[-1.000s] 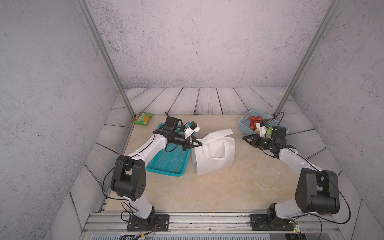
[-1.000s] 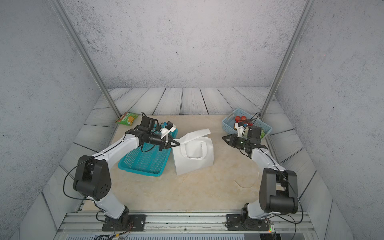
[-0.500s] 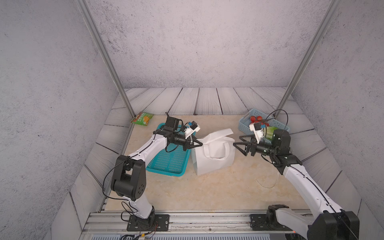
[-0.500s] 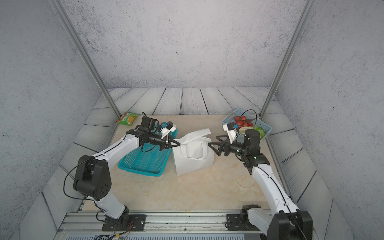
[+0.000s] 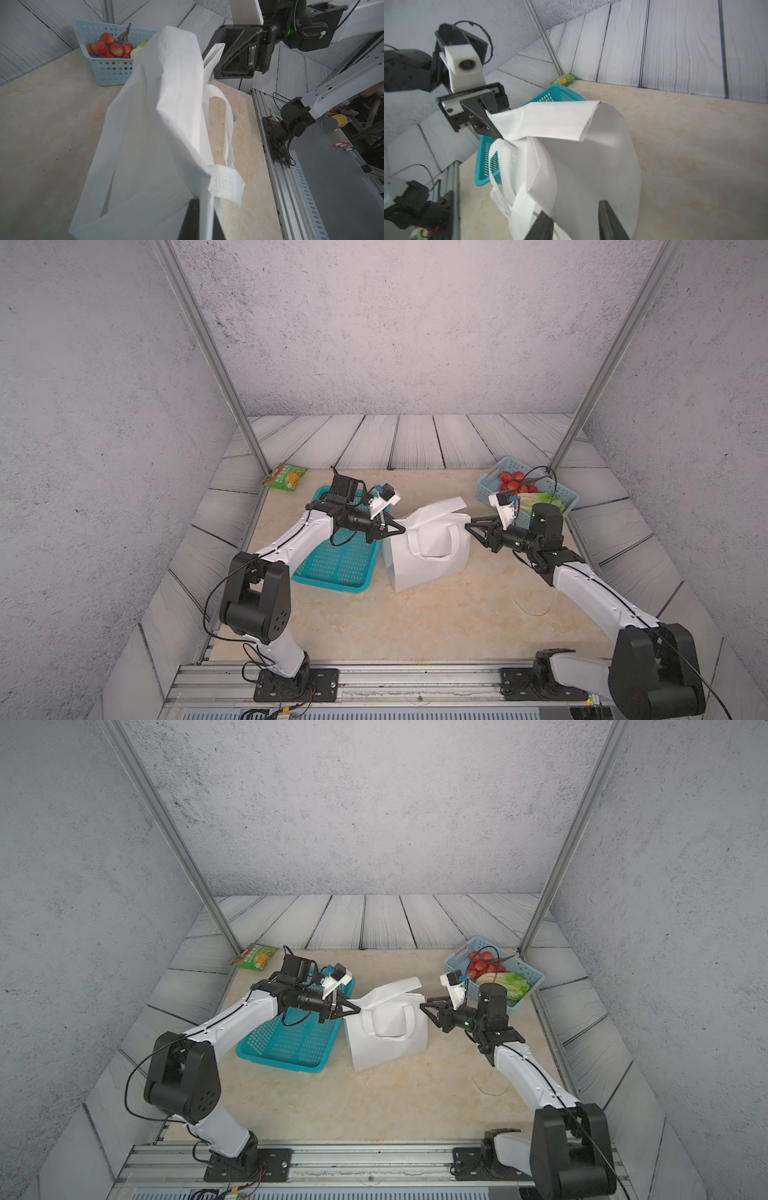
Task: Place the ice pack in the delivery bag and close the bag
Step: Close the delivery bag at the center of the board.
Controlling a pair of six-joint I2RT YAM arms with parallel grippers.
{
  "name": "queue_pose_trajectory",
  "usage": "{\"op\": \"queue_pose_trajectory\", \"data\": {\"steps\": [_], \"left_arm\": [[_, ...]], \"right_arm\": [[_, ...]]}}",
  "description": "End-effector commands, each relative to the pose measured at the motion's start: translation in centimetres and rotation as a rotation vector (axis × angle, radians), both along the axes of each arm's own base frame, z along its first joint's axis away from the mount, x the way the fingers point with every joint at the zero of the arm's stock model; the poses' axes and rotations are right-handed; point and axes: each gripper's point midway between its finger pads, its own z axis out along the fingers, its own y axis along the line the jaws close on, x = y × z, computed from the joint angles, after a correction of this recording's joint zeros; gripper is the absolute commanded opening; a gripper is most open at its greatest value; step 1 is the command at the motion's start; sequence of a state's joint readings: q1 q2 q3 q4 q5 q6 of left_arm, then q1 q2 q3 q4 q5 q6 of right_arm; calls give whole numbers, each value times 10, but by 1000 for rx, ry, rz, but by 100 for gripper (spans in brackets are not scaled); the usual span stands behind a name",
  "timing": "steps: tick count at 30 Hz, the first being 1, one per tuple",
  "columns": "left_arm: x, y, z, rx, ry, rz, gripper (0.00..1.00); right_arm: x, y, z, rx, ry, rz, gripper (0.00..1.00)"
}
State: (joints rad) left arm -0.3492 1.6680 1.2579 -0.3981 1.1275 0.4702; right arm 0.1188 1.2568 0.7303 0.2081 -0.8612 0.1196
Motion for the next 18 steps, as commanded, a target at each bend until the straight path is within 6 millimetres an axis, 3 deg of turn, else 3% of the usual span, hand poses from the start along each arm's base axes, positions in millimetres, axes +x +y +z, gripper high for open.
{"op": "queue_pose_trajectory", "data": {"steps": [1,3,4,5,7,9,11,16,18], "left_arm": [[-12,3,-7,27,46,-3,0],[-11,3,-8,34,47,6,0],[-10,3,-7,37,45,16,2],[-8,4,-3,39,38,25,12],[-5,7,10,31,23,54,43],[-1,15,37,11,-15,107,77],[2,26,66,-1,-82,184,97],[29,45,135,-52,-228,429,100],[54,41,147,-33,-194,511,100]], "right_arm": [[12,8,19,32,-46,51,15],[22,8,10,27,-2,43,0],[27,8,5,28,27,33,0],[31,9,0,31,48,38,0],[34,14,-5,57,79,63,0],[34,16,-4,70,84,81,0],[33,15,-6,60,80,79,0],[35,19,-8,71,83,91,0],[38,20,-7,76,84,96,0]]}}
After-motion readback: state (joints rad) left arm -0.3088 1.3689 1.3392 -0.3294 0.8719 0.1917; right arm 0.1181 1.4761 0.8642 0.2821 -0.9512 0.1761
